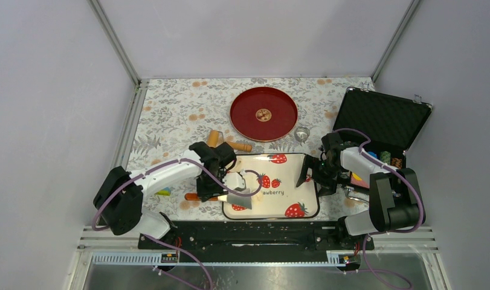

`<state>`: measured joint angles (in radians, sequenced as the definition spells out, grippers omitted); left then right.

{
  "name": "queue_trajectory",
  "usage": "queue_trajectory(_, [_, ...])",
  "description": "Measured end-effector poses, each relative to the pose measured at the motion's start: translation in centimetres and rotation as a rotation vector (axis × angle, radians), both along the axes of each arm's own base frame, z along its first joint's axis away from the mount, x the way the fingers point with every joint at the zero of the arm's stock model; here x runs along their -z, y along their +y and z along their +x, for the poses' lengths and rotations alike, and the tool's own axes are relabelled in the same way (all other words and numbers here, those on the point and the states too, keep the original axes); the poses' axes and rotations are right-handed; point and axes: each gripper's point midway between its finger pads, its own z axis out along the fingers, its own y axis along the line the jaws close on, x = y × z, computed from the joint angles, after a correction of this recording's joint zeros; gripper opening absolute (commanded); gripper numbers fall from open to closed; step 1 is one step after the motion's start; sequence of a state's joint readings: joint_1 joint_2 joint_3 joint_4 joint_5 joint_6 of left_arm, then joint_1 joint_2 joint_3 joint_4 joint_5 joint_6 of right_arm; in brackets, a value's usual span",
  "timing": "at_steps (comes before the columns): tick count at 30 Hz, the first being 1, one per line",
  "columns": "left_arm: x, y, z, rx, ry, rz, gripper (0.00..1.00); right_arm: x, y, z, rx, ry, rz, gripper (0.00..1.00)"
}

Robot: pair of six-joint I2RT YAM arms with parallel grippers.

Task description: Roll out the dumpling wrappers from the dough

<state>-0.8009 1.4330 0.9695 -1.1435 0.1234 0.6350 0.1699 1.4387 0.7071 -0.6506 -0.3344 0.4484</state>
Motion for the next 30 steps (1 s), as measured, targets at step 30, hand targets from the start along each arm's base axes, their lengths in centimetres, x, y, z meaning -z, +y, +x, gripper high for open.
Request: queue_trajectory(30, [1.2,0.9,0.8,0.027,-0.096,0.214,0.0,0.0,0.0,0.0,0.0,0.0,0.0,1.0])
